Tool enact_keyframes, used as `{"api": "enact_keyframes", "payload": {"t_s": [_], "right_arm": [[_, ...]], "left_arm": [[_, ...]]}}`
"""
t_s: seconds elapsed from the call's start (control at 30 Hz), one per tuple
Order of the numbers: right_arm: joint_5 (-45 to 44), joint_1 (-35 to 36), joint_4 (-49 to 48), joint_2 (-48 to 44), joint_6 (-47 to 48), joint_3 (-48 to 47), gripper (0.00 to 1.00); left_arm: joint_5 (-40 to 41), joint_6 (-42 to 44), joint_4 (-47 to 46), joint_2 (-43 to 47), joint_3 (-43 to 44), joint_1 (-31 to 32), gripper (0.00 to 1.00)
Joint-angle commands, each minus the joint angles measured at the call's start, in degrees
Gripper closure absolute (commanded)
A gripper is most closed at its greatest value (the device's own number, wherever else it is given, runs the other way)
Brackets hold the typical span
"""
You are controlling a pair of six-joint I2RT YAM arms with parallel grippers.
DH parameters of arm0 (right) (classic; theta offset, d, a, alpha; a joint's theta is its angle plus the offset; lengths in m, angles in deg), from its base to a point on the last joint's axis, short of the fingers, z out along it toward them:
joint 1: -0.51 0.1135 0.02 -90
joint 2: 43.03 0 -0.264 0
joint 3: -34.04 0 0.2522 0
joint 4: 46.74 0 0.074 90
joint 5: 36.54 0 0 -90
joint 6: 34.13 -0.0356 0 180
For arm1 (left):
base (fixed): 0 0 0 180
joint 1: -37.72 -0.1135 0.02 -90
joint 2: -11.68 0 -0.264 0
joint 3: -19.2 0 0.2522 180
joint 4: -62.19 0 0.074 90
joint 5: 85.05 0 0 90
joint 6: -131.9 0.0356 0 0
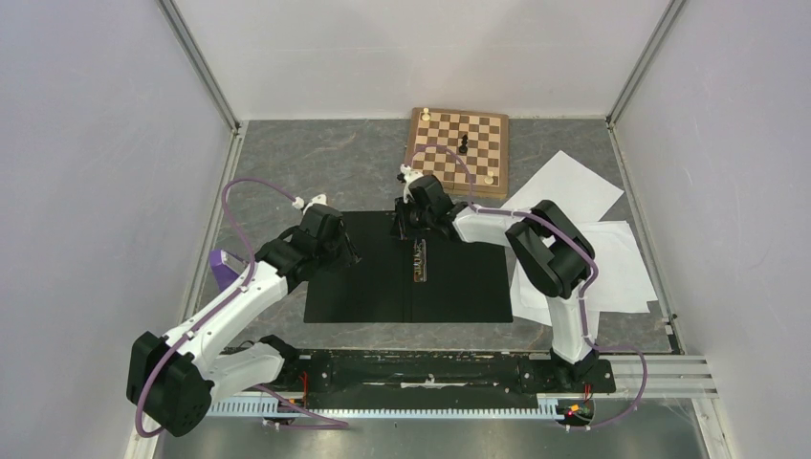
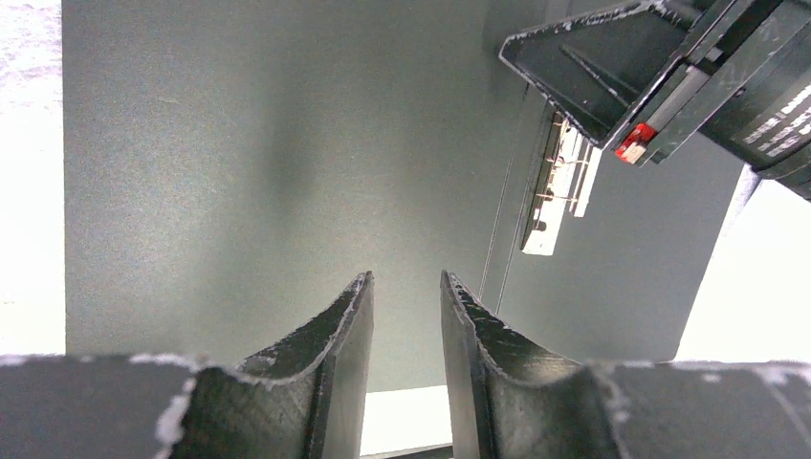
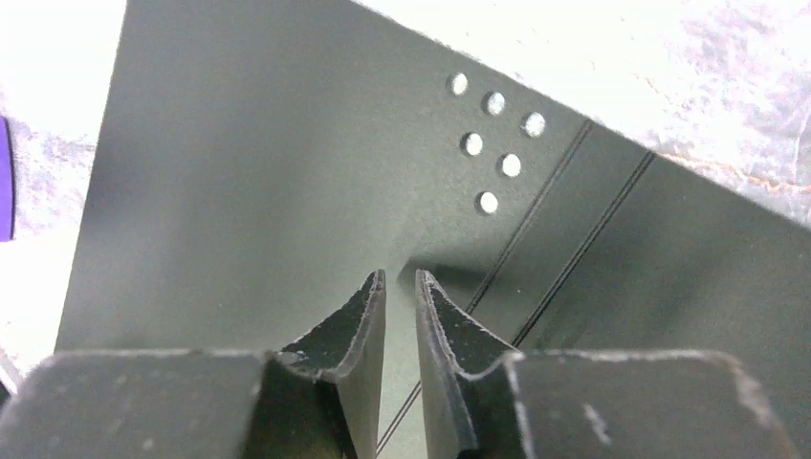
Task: Put the files into the folder
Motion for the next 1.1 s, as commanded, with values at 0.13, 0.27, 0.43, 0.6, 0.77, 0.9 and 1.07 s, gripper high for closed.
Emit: {"api": "enact_keyframes", "payload": {"t_s": [0.13,0.27,0.43,0.6,0.77,0.9,1.07], "right_arm": [[-3.8,-0.3,9.1,-1.8,6.2,-11.7,0.69],[-12.9,-2.6,18.3,-7.6,6.4,-14.4,0.45],[-21.4,-10.5,19.5,-23.8,1.4,2.9,0.18],[-27.1,-18.5,22.5,-39.9,-3.8,19.1,0.08],[-32.5,-25.3,29.0,-50.3,-8.6,28.1,0.02],[-38.7,-29.0,36.8,-56.2,-14.5,31.7,0.02],[-42.2,-33.8,41.9,-64.0,-20.3,36.9,0.02]], "left_arm": [[-1.2,1.9,-1.8,0.8,3.2,-0.2,0.58],[-5.9,3.9,-4.7,-0.6,5.1,-0.2,0.50],[-12.8,2.7,-11.6,-6.5,8.5,2.9,0.38],[-14.7,1.7,-17.4,-17.6,14.8,10.8,0.36],[-17.8,2.9,-20.6,-31.4,24.7,17.8,0.35],[-20.1,5.0,-22.0,-41.7,33.4,21.5,0.32],[-23.5,9.4,-23.6,-53.0,44.7,22.4,0.31]]}}
